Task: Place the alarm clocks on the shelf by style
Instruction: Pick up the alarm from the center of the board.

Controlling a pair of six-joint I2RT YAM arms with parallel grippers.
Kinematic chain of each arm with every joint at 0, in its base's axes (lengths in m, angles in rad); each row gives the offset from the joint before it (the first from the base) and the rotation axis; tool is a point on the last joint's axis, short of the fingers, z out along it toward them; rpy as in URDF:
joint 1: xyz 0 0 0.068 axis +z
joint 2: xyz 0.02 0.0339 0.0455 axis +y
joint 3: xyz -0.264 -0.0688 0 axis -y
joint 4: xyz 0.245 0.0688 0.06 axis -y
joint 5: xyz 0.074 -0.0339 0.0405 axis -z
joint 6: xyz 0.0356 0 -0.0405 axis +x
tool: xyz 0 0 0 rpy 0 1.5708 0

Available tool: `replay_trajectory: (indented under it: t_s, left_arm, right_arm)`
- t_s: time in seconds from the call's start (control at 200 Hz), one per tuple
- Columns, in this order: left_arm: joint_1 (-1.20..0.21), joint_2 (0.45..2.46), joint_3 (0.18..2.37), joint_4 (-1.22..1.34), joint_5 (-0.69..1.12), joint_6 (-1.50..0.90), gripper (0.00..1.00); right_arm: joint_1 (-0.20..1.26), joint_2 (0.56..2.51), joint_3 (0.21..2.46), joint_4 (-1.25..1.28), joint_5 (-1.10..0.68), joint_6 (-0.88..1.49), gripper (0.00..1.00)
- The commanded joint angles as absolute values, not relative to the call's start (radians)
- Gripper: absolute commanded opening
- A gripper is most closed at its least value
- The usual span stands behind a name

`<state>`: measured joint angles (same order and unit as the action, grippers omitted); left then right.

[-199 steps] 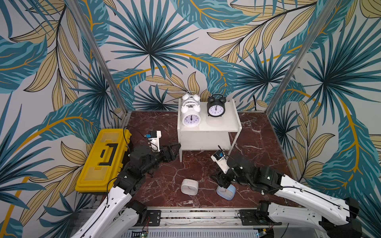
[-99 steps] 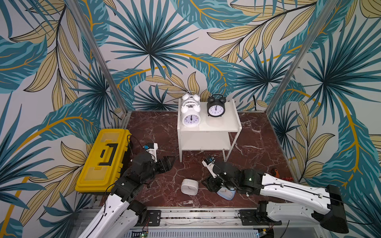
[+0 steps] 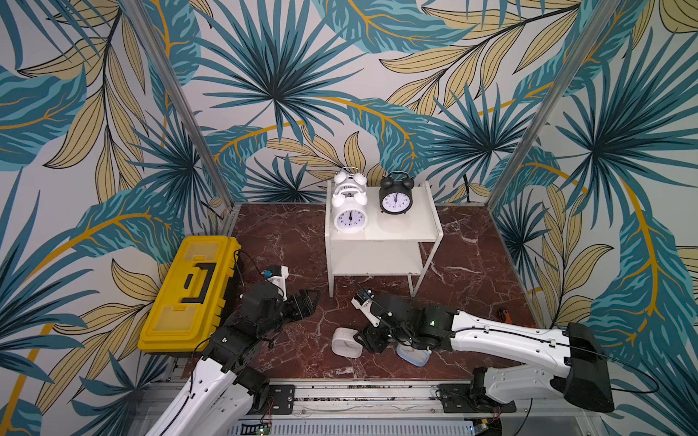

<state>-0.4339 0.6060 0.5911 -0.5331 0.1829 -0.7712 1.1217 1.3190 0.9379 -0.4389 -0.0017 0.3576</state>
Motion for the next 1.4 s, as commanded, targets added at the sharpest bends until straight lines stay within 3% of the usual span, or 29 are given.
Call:
replay_trajectory:
  t_s: [0.0,0.997,1.287,1.397]
  left_arm:
    - [-0.430,0.601,0.548,-0.492,0.186,-0.769,0.81]
    - [-0.428,0.622,0.541,-0.430,0.225,-0.791,0.80]
    - [-0.428,0.623,0.537,-0.417,0.227,-0.790,0.80]
    - [-0.429,0.623,0.535,-0.416,0.227,-0.790,0.80]
  right_arm:
    - [1.127,1.338,0.973,-0.425,-0.045,0.281,0.64]
    - [1.121,1.571,1.058,-0.492,-0.074,0.210,0.65]
    - [1.114,1.603,1.077,-0.508,-0.098,0.207,0.58]
    - [1.114,1.601,1.077,-0.511,-0.095,0.211,0.50]
